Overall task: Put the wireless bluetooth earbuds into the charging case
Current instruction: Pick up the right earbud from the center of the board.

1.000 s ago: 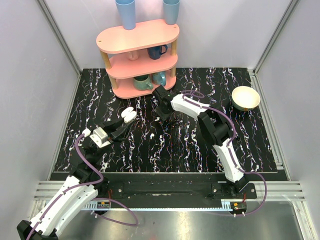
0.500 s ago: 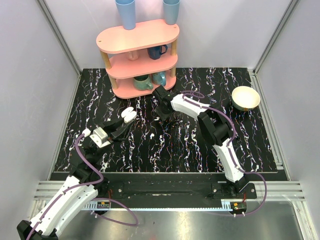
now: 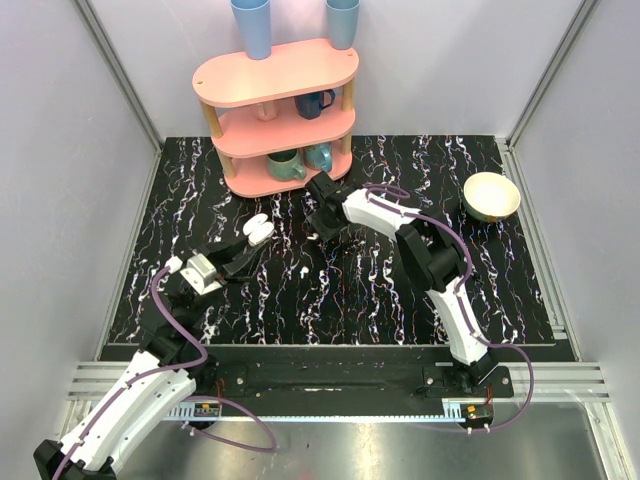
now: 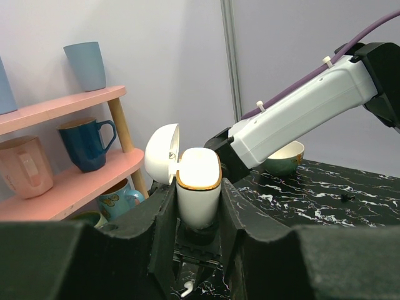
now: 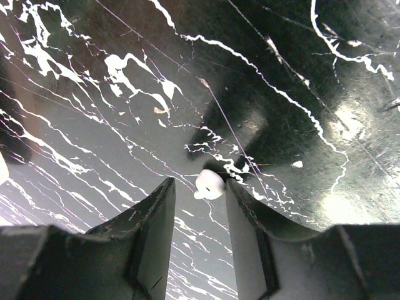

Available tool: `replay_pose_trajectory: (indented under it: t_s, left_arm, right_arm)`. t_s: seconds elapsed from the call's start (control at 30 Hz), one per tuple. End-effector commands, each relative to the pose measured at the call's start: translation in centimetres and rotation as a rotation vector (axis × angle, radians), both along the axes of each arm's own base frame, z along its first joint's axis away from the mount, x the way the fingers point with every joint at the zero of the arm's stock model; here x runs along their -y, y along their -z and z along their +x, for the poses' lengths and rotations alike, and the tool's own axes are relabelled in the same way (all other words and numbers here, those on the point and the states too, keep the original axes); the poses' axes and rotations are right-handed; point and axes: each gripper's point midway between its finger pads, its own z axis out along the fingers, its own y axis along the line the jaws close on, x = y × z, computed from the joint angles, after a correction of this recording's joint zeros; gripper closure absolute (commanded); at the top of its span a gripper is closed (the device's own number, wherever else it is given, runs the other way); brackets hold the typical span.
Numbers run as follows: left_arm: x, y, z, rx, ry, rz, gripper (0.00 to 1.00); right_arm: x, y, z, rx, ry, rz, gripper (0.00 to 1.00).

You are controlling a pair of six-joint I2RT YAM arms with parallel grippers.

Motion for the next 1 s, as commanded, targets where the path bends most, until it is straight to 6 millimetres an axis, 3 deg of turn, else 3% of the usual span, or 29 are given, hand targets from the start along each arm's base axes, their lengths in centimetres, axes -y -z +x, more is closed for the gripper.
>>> replay_pose_trajectory:
  t_s: [0.0,0.67,0.97]
  left_arm:
    - [-0.4,-2.5,-0.5,0.066,-0.006,-0.032,1.00]
    - [-0.3,-2.7,-0.6,0.070,-0.001,-0.037,1.00]
    - [-0.2,-2.7,-0.5,0.069,0.000,-0.035,1.00]
  right_arm:
    - [2.5,2.2,-1.7,-0.069,0.036,-0.082,0.54]
    - [3.9,2.4,-1.9,-0.100,0.123,-0.072,0.58]
    - [4.0,2.7,-2.0,-0.105,0.114,-0.077,0.68]
